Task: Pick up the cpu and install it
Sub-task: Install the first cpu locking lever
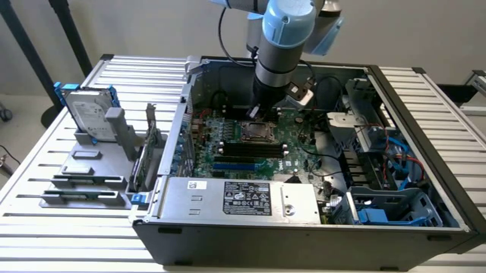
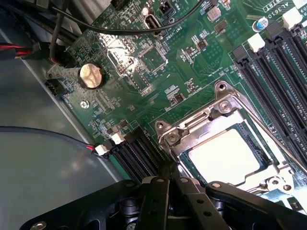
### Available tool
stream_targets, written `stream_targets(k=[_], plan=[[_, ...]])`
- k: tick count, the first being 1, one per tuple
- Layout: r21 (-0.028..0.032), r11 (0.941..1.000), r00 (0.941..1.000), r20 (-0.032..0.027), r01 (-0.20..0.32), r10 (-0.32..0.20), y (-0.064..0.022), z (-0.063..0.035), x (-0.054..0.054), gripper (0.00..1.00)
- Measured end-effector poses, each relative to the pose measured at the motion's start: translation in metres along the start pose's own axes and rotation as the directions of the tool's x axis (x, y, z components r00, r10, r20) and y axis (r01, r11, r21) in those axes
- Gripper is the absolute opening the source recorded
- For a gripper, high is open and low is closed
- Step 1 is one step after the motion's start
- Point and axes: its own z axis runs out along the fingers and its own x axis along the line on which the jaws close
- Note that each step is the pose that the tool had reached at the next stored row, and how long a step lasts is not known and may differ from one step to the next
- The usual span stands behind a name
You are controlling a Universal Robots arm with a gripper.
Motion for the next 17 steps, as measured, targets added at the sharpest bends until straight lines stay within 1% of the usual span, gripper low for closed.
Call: stream_targets(k=[9,12,15,17], plan=[[0.0178,0.9998,0.9999,0.0119,-0.007,0.007,0.0021,-0.0004,-0.0001,0.11],[0.0200,0.9998,0.9999,0.0126,-0.008,0.007,0.0025,-0.0011,-0.0001,0.11],[0.0204,0.9998,0.9999,0.0132,-0.008,0.007,0.0029,-0.0024,0.0002,0.11],[0.0207,0.9998,0.9999,0.0125,-0.008,0.007,0.0032,-0.0028,0.0006,0.11]])
